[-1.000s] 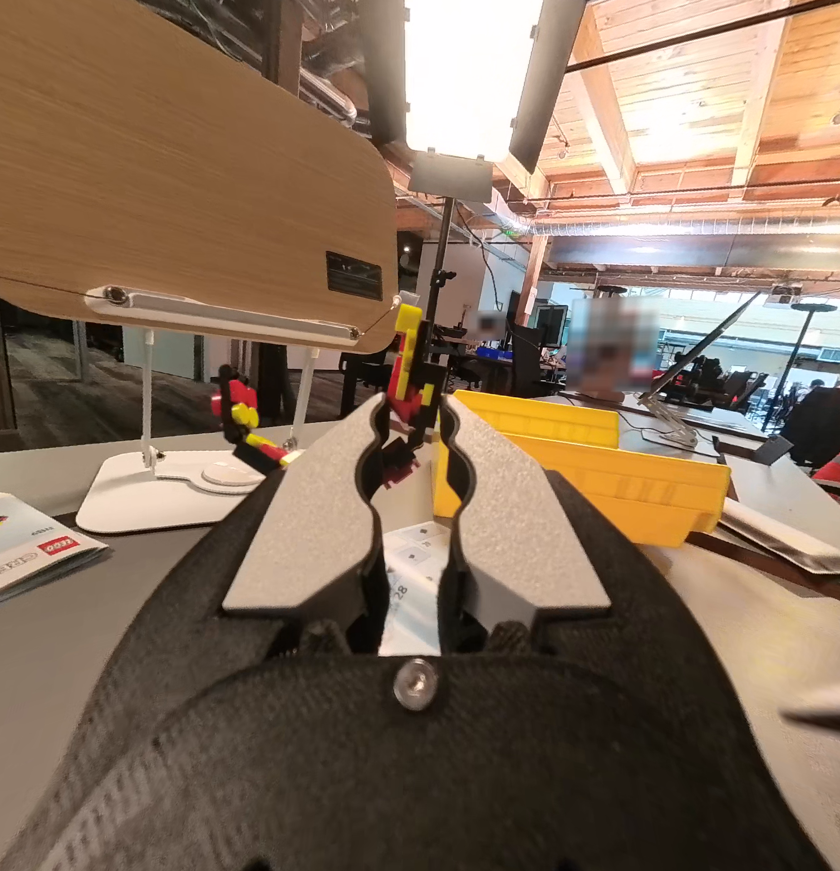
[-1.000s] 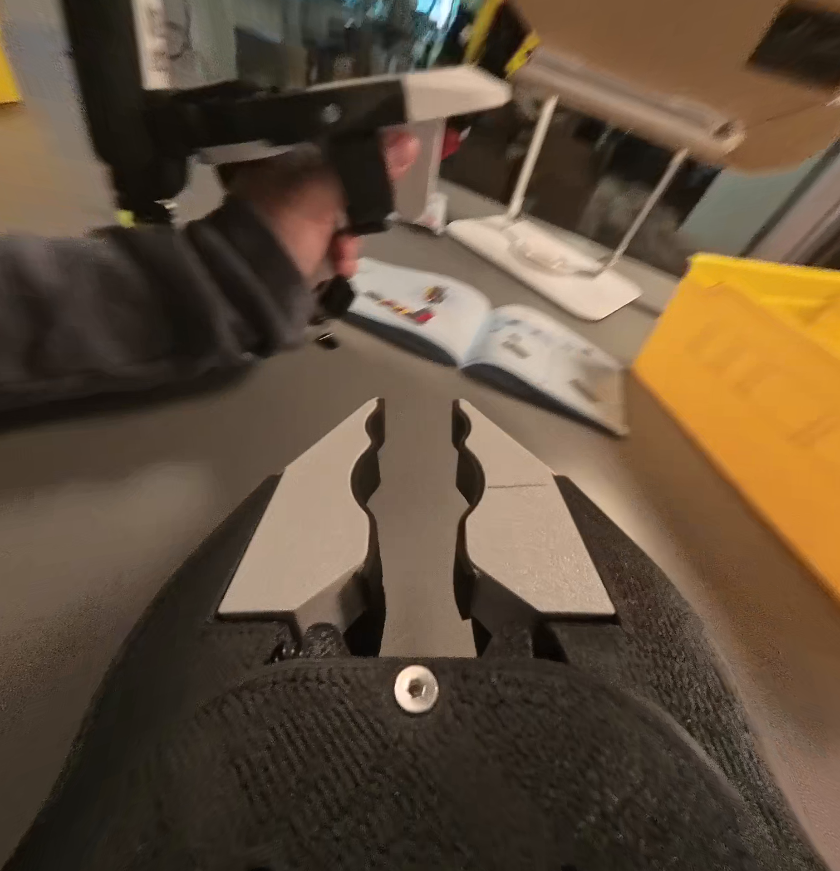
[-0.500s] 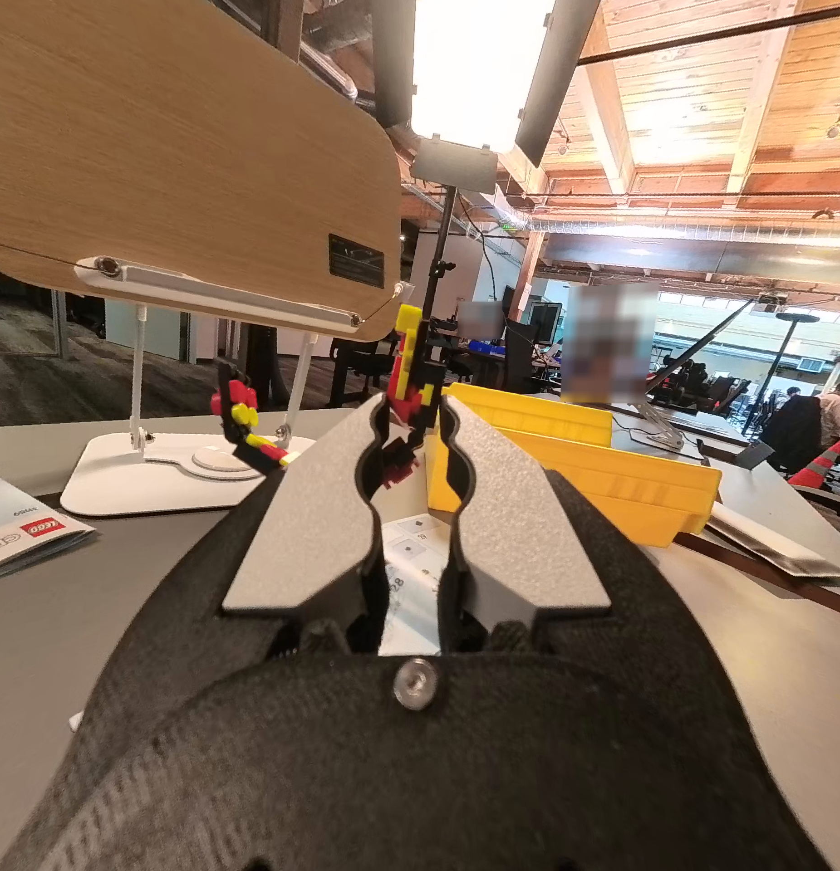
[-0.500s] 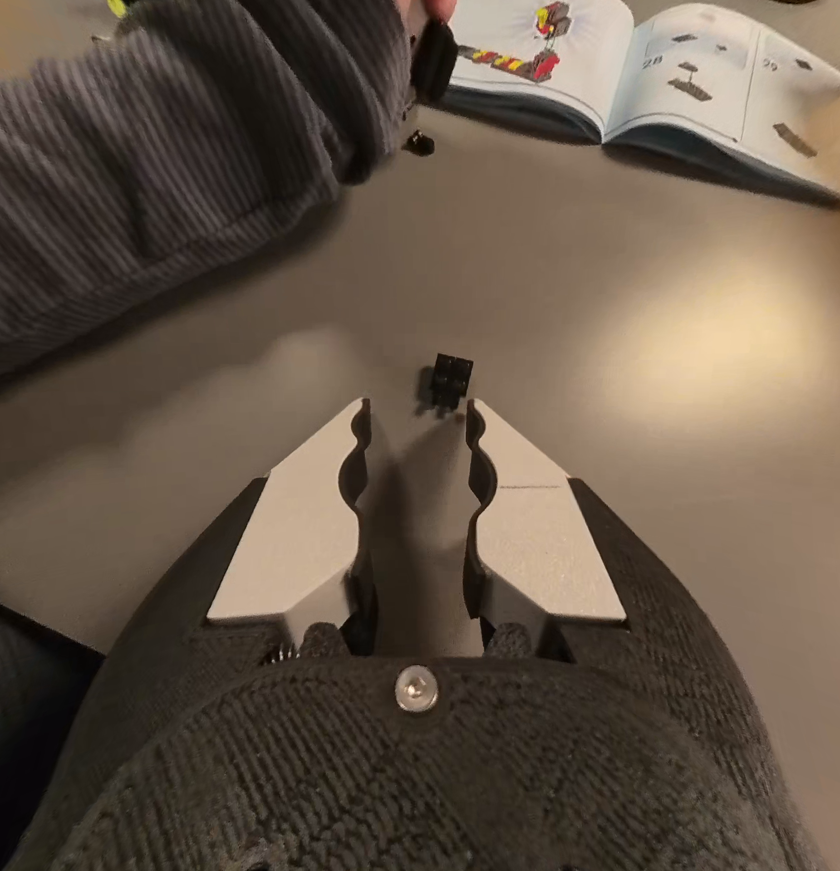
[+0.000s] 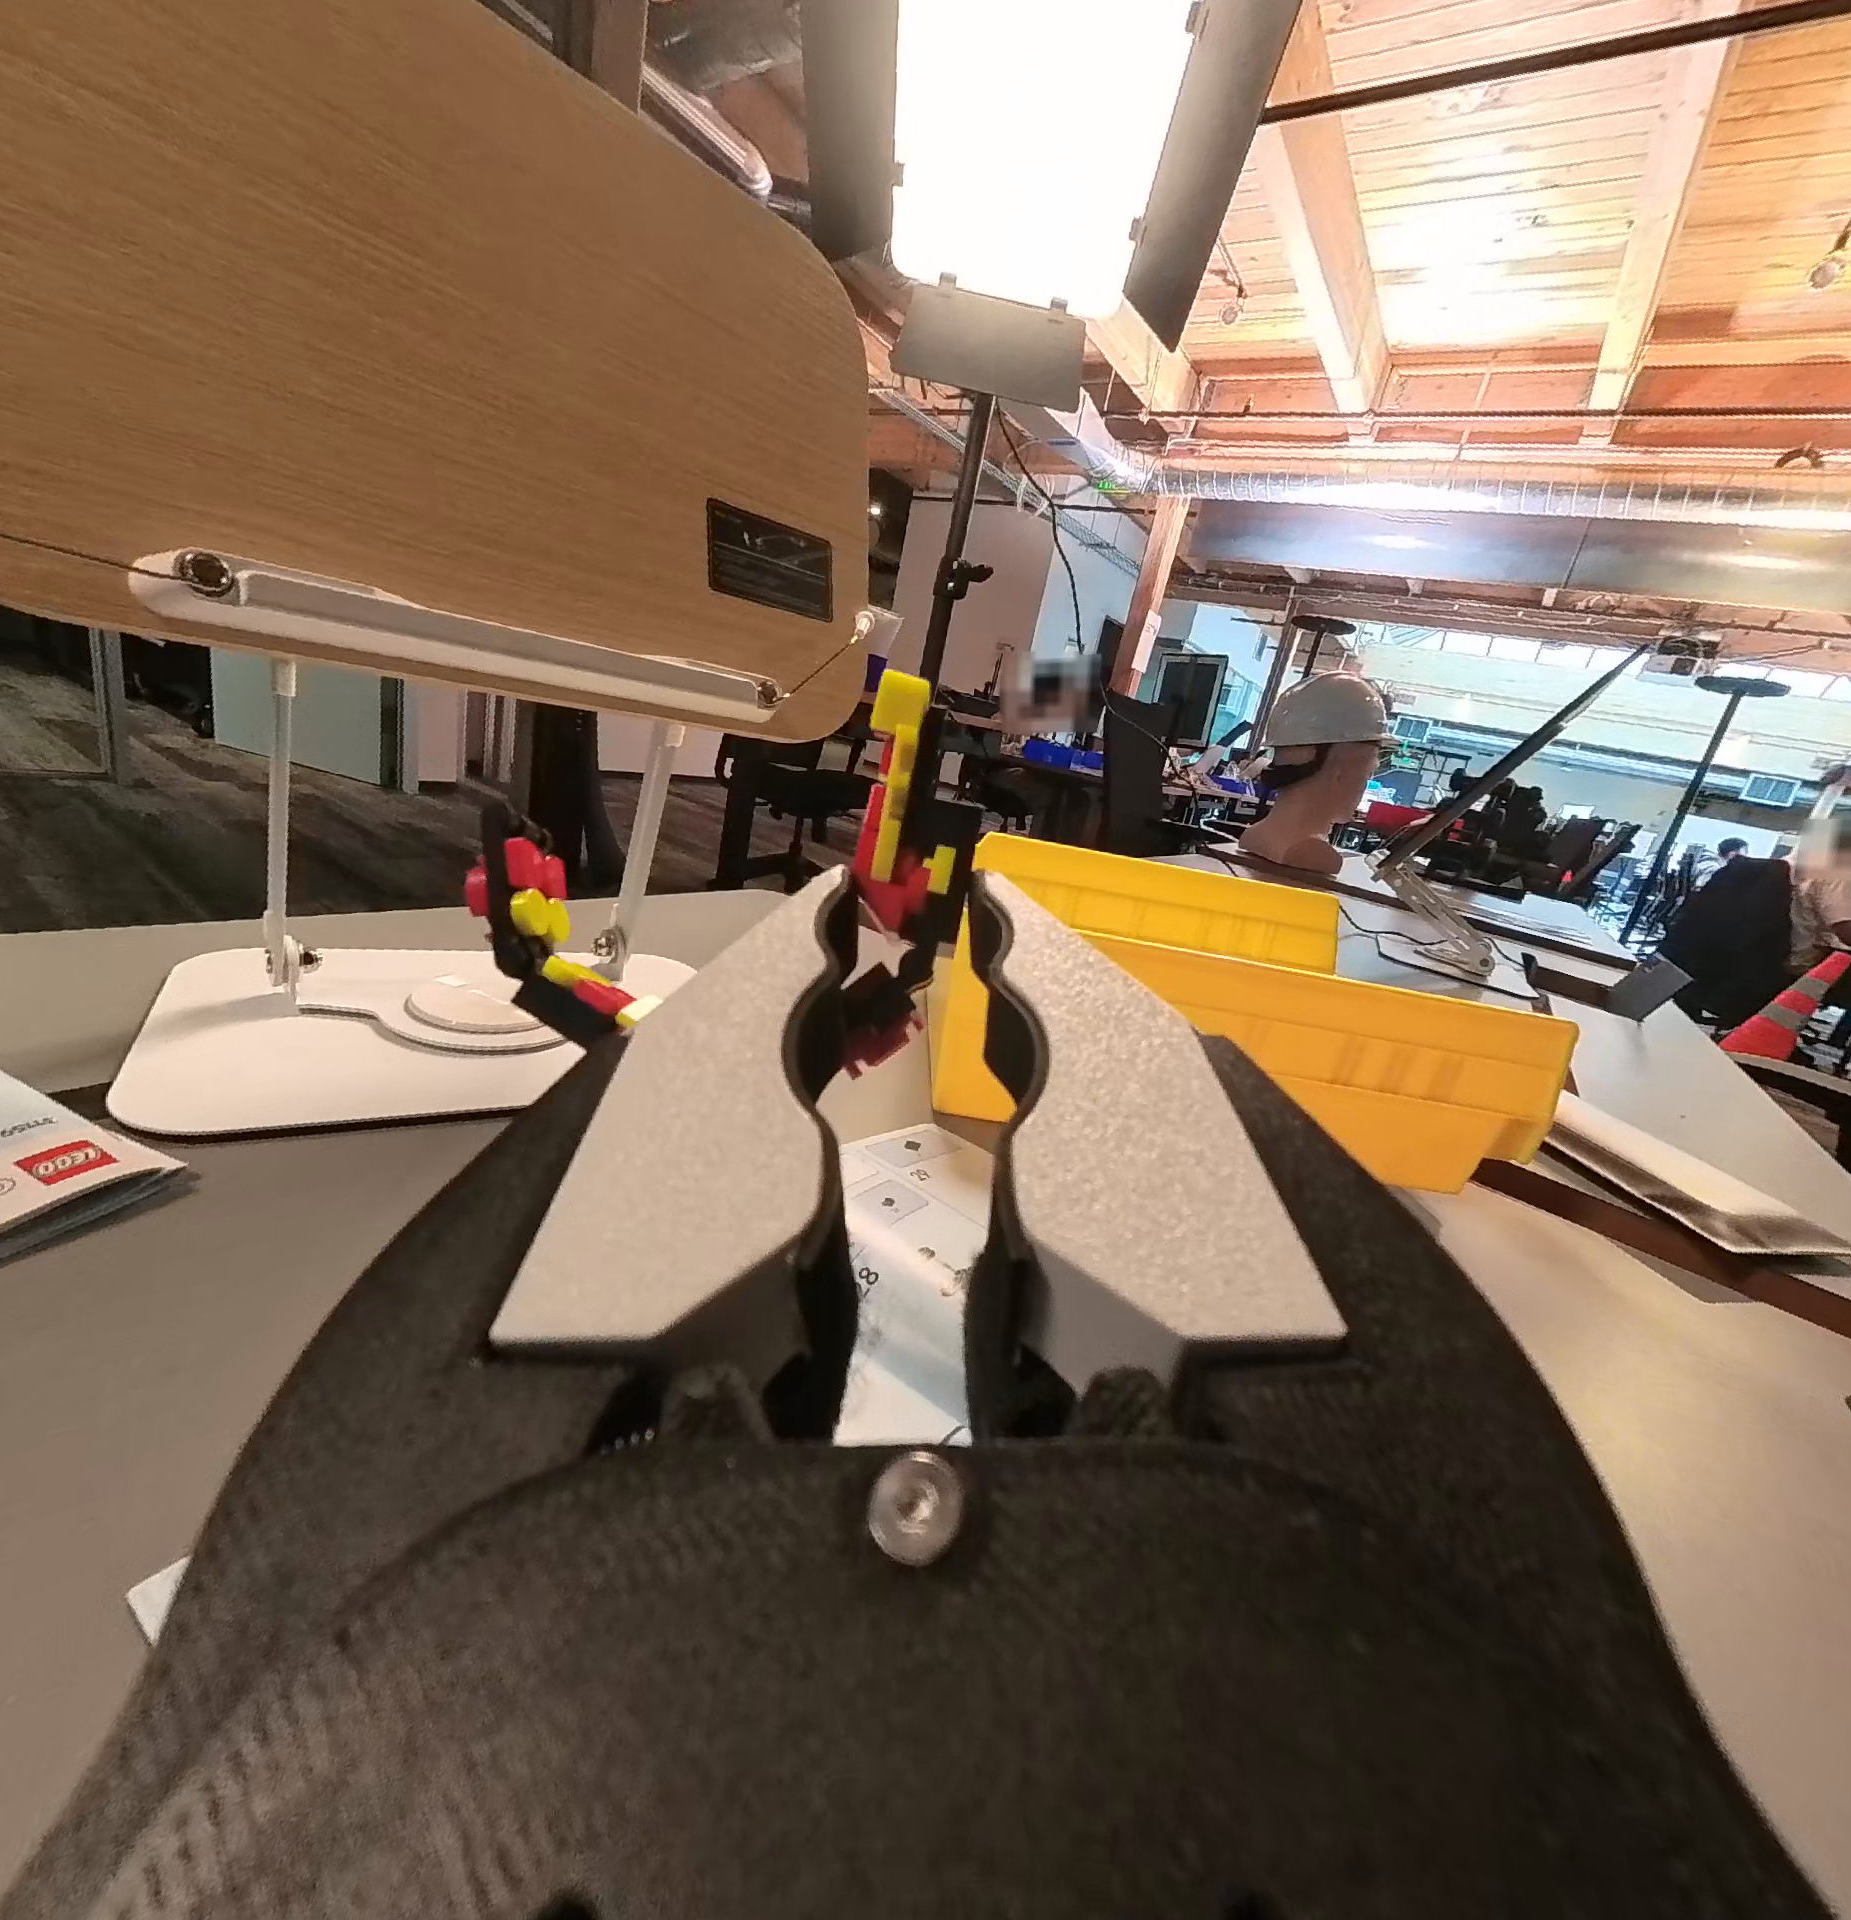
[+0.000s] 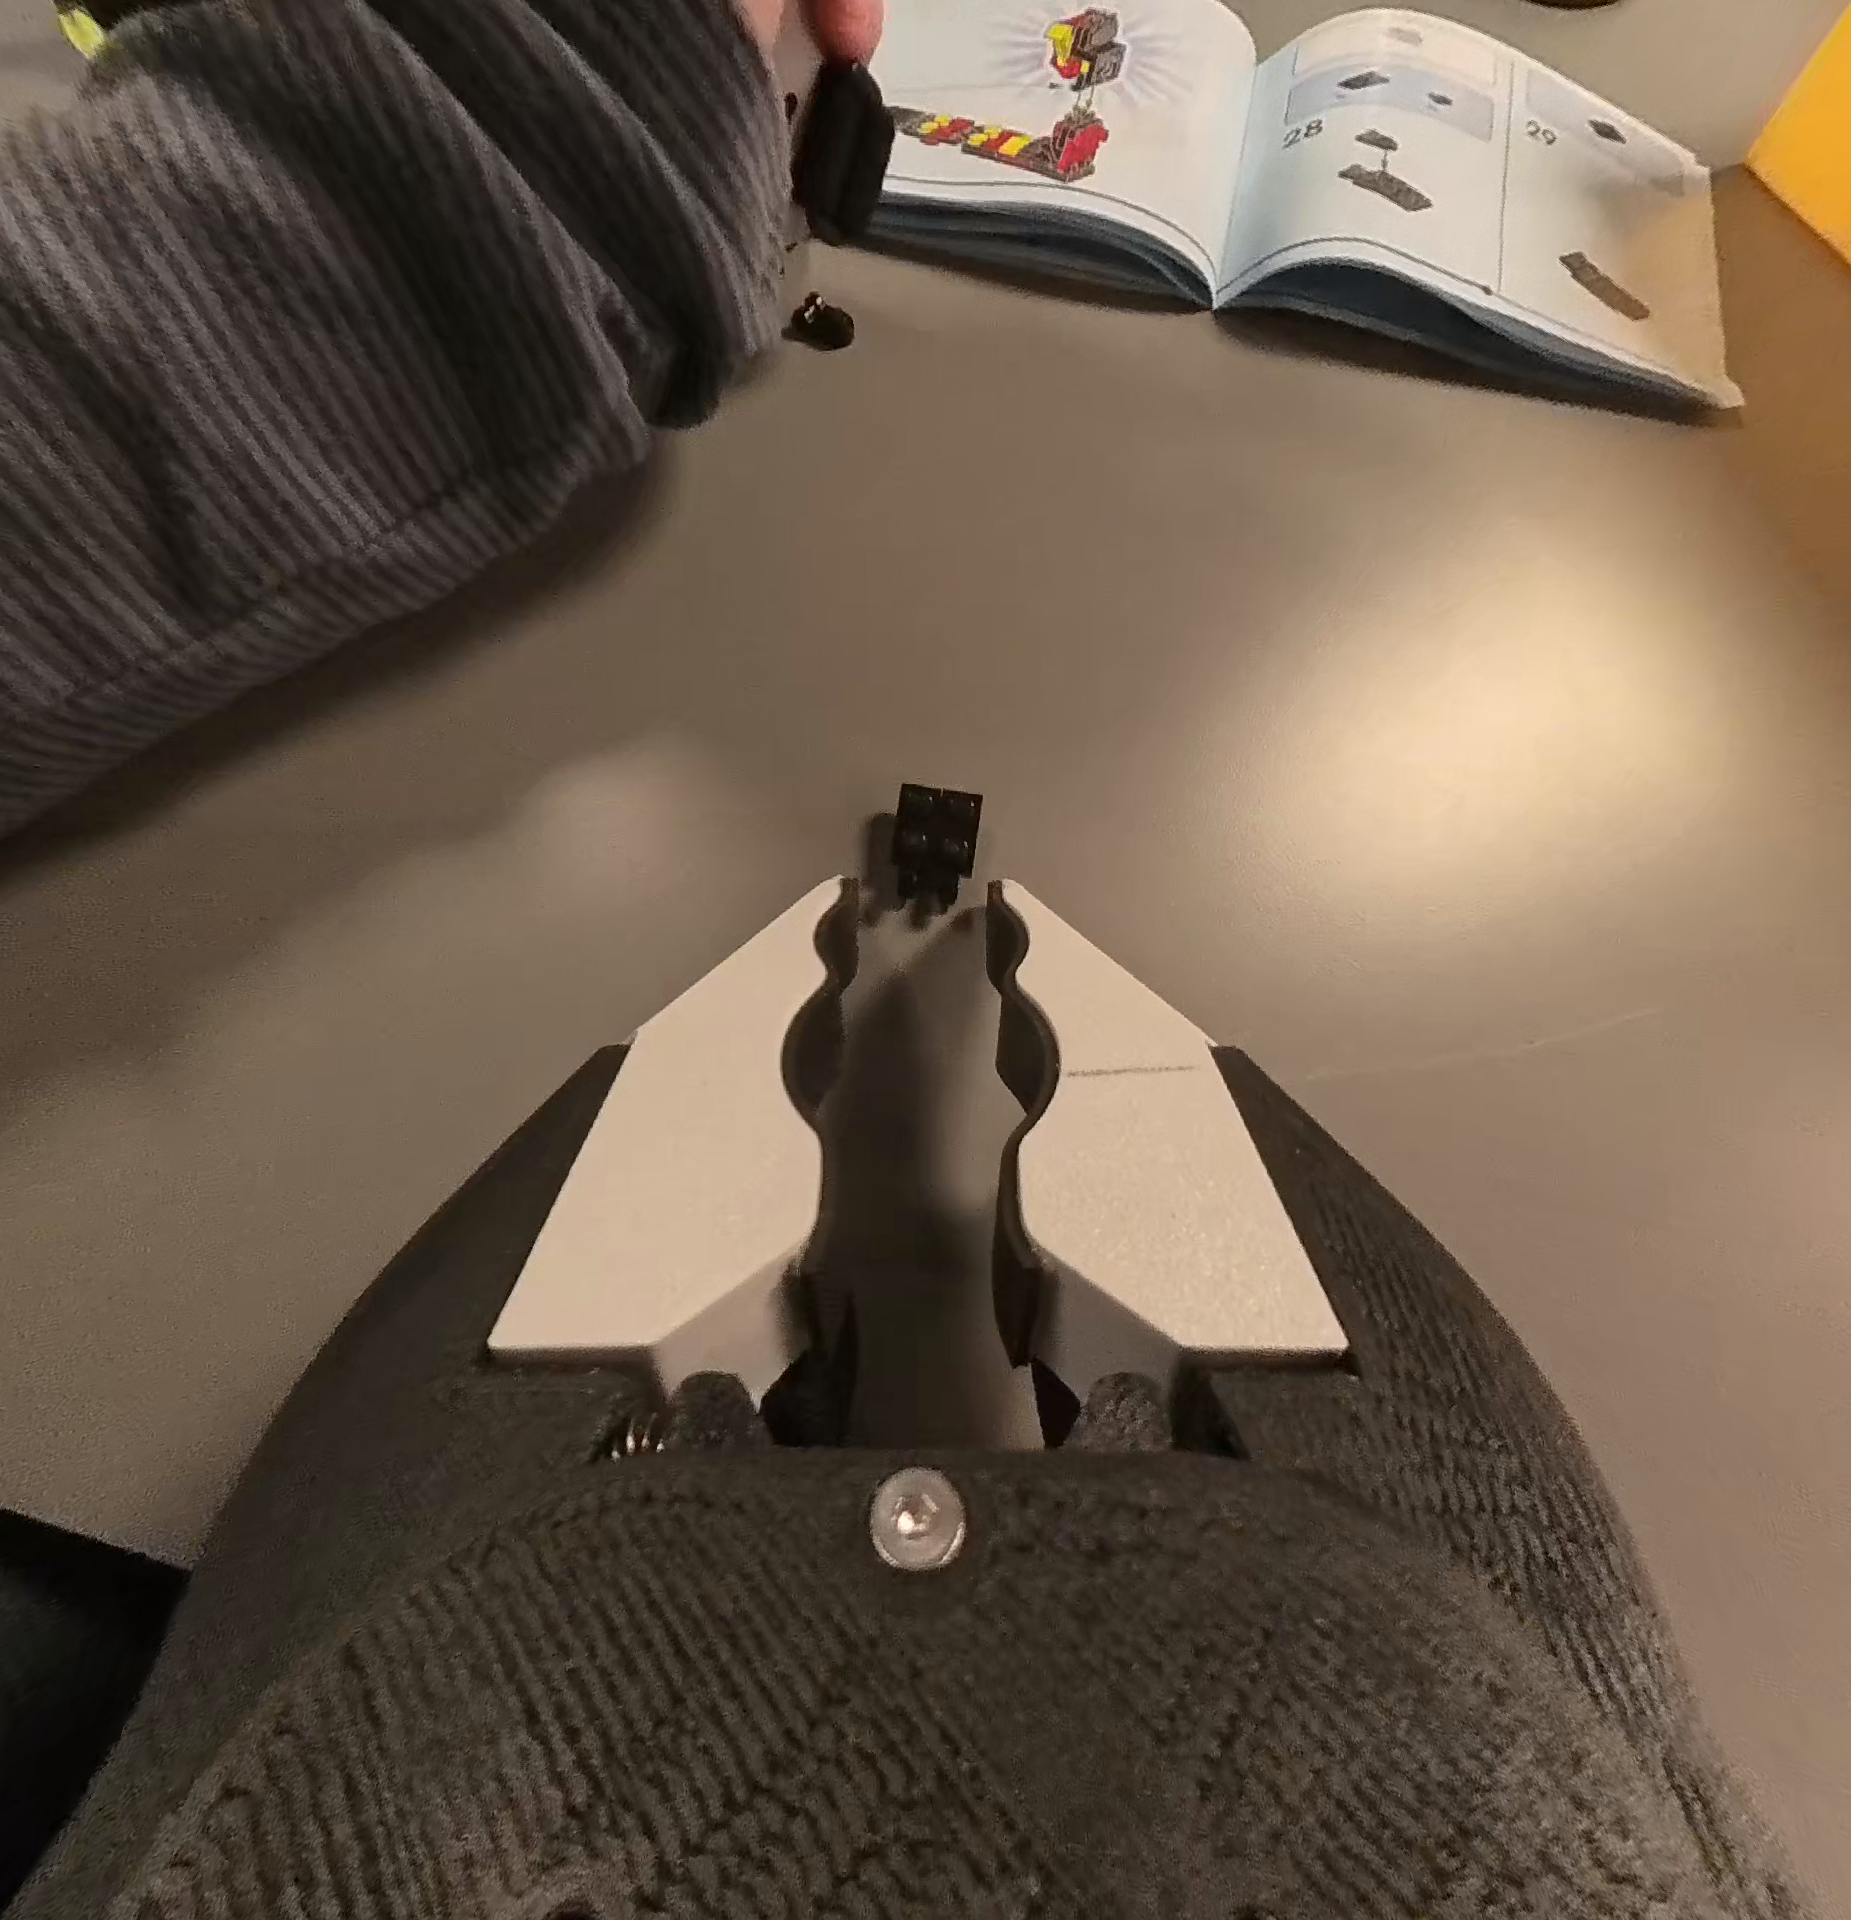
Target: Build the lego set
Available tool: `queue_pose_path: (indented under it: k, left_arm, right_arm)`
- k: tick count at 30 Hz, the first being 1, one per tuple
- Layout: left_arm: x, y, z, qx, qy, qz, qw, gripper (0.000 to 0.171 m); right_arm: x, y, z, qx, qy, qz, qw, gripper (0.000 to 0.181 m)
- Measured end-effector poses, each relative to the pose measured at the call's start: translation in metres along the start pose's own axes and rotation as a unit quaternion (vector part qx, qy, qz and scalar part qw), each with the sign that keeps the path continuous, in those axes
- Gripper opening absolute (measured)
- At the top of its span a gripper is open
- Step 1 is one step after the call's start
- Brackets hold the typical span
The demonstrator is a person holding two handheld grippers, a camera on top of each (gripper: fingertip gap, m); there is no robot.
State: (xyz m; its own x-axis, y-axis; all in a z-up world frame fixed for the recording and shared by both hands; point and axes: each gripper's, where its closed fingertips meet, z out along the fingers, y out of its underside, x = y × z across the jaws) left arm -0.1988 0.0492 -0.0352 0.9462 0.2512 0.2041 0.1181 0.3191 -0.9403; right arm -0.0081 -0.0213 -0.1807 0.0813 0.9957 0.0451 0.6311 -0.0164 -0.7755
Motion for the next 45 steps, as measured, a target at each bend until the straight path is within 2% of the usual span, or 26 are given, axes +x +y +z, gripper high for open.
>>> queue_pose_path:
  k: [19,26,28,32,34,37,40,42,45]
  left_arm:
    - [0.0,0.0,0.0,-0.001,0.001,-0.001,1.0,0.019]
    - [0.0,0.0,0.001,-0.003,-0.001,0.004,1.0,0.019]
    - [0.001,0.0,0.001,-0.003,0.001,0.005,1.0,0.019]
    - [0.005,0.0,0.002,-0.003,0.003,0.01,1.0,0.019]
    - [0.006,-0.002,0.001,0.005,-0.003,0.019,1.0,0.019]
    - [0.005,-0.008,0.0,0.022,-0.035,0.062,0.997,0.018]
    - [0.013,-0.015,-0.002,0.038,-0.042,0.106,0.993,0.018]
    - [0.019,-0.017,-0.003,0.048,-0.038,0.1,0.993,0.018]
    - [0.024,-0.016,-0.004,0.049,-0.034,0.078,0.995,0.018]
  right_arm:
    - [0.003,-0.002,0.001,0.001,0.013,-0.018,1.0,0.01]
    - [0.021,-0.021,-0.005,0.043,0.031,-0.014,0.999,0.009]
    - [0.028,-0.029,-0.007,0.05,0.039,-0.038,0.997,0.009]
    - [0.053,-0.059,-0.016,0.061,0.062,-0.115,0.99,0.009]
    - [0.06,-0.082,-0.02,0.053,0.029,-0.135,0.989,0.009]
    - [0.065,-0.135,-0.03,0.048,-0.045,-0.149,0.987,0.009]
    - [0.067,-0.179,-0.032,-0.03,-0.107,-0.185,0.976,0.009]
    - [0.069,-0.208,-0.028,-0.084,-0.115,-0.222,0.965,0.009]
    - [0.062,-0.228,-0.021,-0.213,-0.141,-0.257,0.932,0.009]
